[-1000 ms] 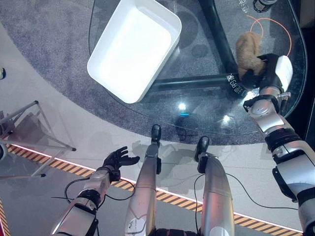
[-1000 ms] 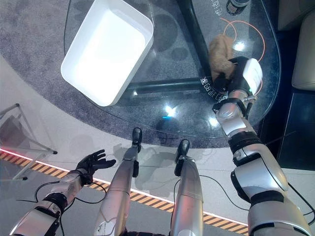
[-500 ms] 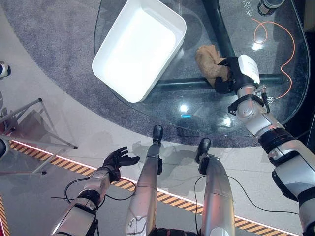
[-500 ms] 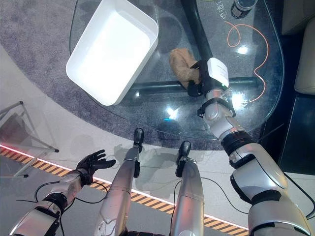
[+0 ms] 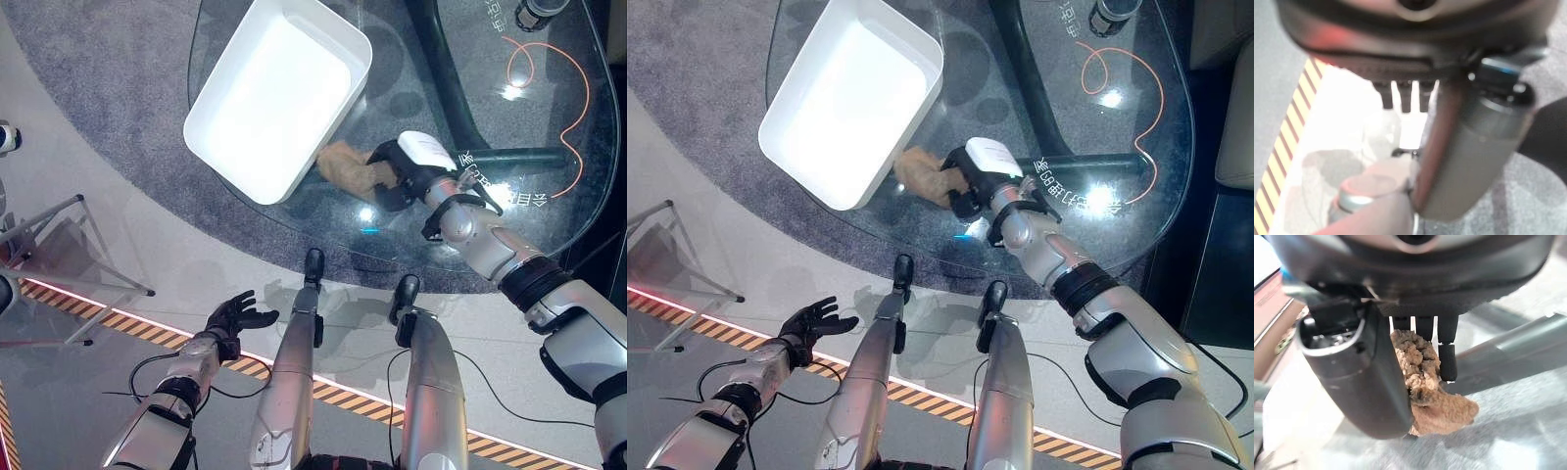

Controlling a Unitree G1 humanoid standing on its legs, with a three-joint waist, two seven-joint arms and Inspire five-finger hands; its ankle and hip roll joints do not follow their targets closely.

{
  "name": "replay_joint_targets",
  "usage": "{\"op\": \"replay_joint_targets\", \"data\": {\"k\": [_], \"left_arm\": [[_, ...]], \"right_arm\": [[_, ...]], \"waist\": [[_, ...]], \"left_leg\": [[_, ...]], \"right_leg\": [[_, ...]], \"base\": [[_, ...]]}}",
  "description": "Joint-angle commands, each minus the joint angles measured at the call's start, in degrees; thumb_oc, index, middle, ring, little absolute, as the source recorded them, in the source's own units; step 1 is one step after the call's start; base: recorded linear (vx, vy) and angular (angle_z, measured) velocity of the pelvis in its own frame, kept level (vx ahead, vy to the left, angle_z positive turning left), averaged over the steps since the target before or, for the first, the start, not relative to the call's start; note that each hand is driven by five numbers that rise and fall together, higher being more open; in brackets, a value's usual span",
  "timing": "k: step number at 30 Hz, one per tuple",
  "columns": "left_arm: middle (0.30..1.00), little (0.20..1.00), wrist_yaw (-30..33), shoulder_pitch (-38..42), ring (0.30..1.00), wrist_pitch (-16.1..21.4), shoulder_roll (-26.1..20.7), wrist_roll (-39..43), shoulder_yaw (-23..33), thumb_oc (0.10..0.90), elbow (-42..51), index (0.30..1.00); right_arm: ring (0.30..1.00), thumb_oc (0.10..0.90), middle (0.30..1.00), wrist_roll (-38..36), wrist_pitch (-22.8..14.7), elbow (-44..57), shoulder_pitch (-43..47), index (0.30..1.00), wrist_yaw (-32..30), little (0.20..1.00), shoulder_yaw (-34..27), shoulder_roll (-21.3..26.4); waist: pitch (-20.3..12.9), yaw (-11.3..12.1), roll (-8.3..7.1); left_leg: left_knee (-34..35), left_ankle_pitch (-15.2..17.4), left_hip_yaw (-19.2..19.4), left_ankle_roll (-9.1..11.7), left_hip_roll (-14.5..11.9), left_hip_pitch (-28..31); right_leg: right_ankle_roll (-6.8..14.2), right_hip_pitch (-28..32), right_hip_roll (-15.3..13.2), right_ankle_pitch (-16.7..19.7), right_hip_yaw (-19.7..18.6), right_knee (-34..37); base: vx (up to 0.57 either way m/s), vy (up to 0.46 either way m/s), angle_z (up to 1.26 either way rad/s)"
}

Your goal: Wipe the table with a cloth and put it in the basket.

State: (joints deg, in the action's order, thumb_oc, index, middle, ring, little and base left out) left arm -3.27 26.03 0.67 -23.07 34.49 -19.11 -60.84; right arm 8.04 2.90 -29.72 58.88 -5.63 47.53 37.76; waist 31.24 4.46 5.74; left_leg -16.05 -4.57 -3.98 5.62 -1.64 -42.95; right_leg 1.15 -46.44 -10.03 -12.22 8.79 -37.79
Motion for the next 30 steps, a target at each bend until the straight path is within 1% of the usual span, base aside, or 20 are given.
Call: {"op": "replay_joint_targets", "data": {"k": [1,2,7,8,9,10,15,21,25,30], "left_arm": [[0.9,0.9,0.12,-3.16,0.9,-0.09,-0.61,-2.31,2.03,0.8,-1.28,0.9],[0.9,0.9,-0.07,-3.02,0.9,-0.06,-0.71,-2.35,2.11,0.8,-1.43,0.9],[0.9,0.9,0.19,-2.92,0.9,-0.42,-0.72,-2.2,1.86,0.8,-1.11,0.9],[0.9,0.9,0.3,-2.77,0.9,-0.44,-0.69,-2.08,1.8,0.8,-1.24,0.9],[0.9,0.9,0.36,-2.76,0.9,-0.51,-0.69,-2.11,1.8,0.8,-1.18,0.9],[0.9,0.9,0.48,-2.66,0.9,-0.82,-0.81,-2.09,1.75,0.8,-0.88,0.9],[0.9,0.9,0.2,-2.47,0.9,-0.98,-1.27,-2.01,1.96,0.8,-1.02,0.9],[0.9,0.9,-0.05,-2.25,0.9,-1.19,-1.61,-1.9,2.33,0.8,-1.09,0.9],[0.9,0.9,0.23,-2.19,0.9,-1.07,-1.64,-0.78,2.67,0.8,-0.91,0.9],[0.9,0.9,0.31,-2.07,0.9,-0.32,-1.54,2.59,4.01,0.8,-0.59,0.9]], "right_arm": [[0.3,0.1,0.3,0.95,-5.76,10.17,3.18,0.3,2.3,0.2,-0.06,-1.17],[0.3,0.1,0.3,0.86,-5.61,11.54,3.24,0.3,4.36,0.2,0.79,-0.91],[0.3,0.1,0.3,0.48,-5.02,14.26,2.87,0.3,6.87,0.2,1.87,-0.49],[0.3,0.1,0.3,-0.1,-4.32,15.12,2.74,0.3,9.53,0.2,2.28,-0.23],[0.3,0.1,0.3,-0.13,-3.99,15.32,2.72,0.3,10.14,0.2,2.42,-0.16],[0.3,0.1,0.3,-0.34,-3.33,16.06,2.72,0.3,10.54,0.2,3.02,0.23],[0.3,0.1,0.3,-0.49,-3.46,16.0,2.19,0.3,11.14,0.2,3.33,0.69],[0.3,0.1,0.3,-0.22,-3.12,16.09,1.91,0.3,14.38,0.2,3.67,0.95],[0.3,0.1,0.3,-0.71,-2.18,16.55,1.56,0.3,14.25,0.2,3.49,1.14],[0.3,0.1,0.3,-1.48,-1.8,16.17,0.95,0.3,11.98,0.2,2.05,0.7]], "waist": [[-1.44,0.22,-1.31],[-1.44,0.21,-1.34],[-1.44,0.06,-1.4],[-1.44,-0.05,-1.47],[-1.44,-0.06,-1.49],[-1.44,-0.07,-1.5],[-1.44,-0.11,-1.58],[-1.44,-0.09,-1.67],[-1.44,-0.15,-1.73],[-1.44,-0.2,-1.72]], "left_leg": [[-7.2,5.36,4.68,-3.82,3.8,1.82],[-7.03,5.26,4.67,-3.8,3.8,1.84],[-6.95,5.16,4.7,-3.72,3.79,1.91],[-6.83,5.04,4.74,-3.68,3.74,1.92],[-6.79,5.02,4.75,-3.66,3.73,1.95],[-6.72,4.96,4.74,-3.66,3.67,1.9],[-6.68,4.9,4.78,-3.66,3.65,1.91],[-6.79,4.75,4.8,-3.6,3.56,1.73],[-6.82,4.71,4.87,-3.63,3.5,1.81],[-6.97,4.8,4.86,-3.7,3.46,1.83]], "right_leg": [[1.07,3.53,3.41,7.42,1.58,9.44],[1.06,3.51,3.42,7.43,1.63,9.5],[1.03,3.52,3.45,7.44,1.55,9.5],[1.04,3.56,3.48,7.5,1.5,9.64],[1.05,3.56,3.49,7.51,1.49,9.64],[1.09,3.48,3.44,7.58,1.49,9.62],[1.1,3.52,3.45,7.61,1.55,9.67],[1.08,3.33,3.35,7.76,1.61,9.53],[1.06,3.34,3.35,7.8,1.59,9.35],[1.0,3.29,3.31,7.69,1.48,9.07]], "base": [[0.0,0.0,0.0],[0.0,0.0,0.0],[0.0,0.0,0.0],[0.0,0.0,0.0],[0.0,0.0,0.0],[0.0,0.0,0.0],[0.0,0.0,0.0],[0.0,0.0,0.0],[0.0,0.0,0.0],[0.0,0.0,0.0]]}}
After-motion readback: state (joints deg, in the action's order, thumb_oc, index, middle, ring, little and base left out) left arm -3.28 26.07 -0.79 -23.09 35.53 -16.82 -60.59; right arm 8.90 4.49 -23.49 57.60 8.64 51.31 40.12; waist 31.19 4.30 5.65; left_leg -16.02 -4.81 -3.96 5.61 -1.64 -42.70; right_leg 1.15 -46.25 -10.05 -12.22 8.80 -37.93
